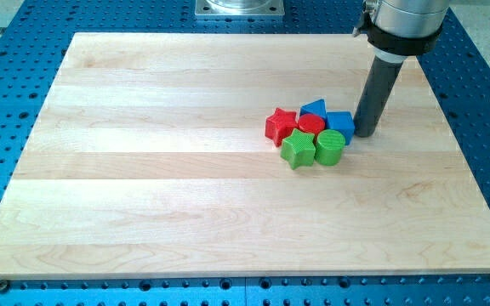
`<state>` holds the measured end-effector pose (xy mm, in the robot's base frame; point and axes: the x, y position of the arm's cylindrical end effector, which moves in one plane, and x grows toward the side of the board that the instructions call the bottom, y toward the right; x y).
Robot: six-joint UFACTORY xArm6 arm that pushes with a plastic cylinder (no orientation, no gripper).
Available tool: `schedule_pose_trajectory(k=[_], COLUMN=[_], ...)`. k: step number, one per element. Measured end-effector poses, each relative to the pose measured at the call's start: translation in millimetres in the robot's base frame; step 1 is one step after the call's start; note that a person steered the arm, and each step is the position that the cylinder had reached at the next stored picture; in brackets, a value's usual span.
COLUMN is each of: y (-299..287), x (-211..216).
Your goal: Move the red star to the top center of the board
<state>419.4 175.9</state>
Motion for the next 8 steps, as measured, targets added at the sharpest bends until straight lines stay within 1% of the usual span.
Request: schedule_pose_trajectory(k=[2,3,4,5,6,7,8], y=[4,-1,-1,-16,-29,-90,-114], x=[2,17,17,23,38,37,24])
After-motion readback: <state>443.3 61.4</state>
